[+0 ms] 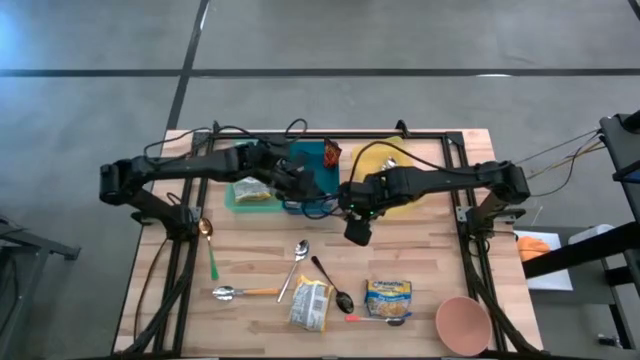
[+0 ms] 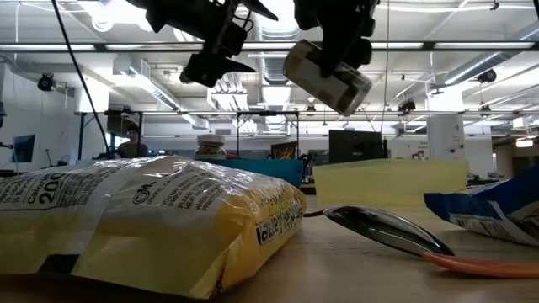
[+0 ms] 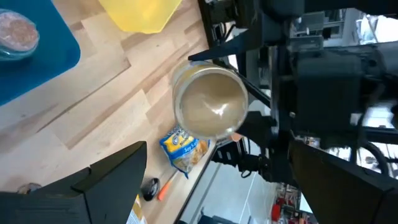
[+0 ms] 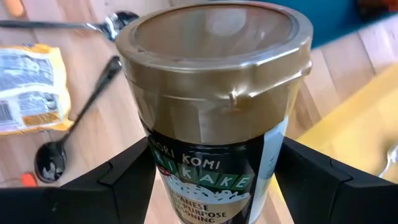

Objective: Pick & Place Food Item
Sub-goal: Put the gold seasoning bottle into the blue bin

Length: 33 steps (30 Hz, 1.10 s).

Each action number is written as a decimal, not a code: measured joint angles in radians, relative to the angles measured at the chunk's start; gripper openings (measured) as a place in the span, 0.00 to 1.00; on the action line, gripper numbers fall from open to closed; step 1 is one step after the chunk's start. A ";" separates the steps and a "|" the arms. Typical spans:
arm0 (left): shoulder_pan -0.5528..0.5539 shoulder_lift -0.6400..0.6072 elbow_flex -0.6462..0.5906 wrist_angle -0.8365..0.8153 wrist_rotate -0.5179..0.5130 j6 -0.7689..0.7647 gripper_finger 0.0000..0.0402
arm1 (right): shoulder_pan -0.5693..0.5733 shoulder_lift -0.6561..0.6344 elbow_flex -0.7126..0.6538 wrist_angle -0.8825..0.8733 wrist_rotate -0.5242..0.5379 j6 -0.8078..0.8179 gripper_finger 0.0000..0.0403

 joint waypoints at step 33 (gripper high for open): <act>-0.075 0.122 0.098 -0.018 -0.132 0.019 0.99 | -0.013 0.009 0.038 0.127 -0.042 -0.025 0.68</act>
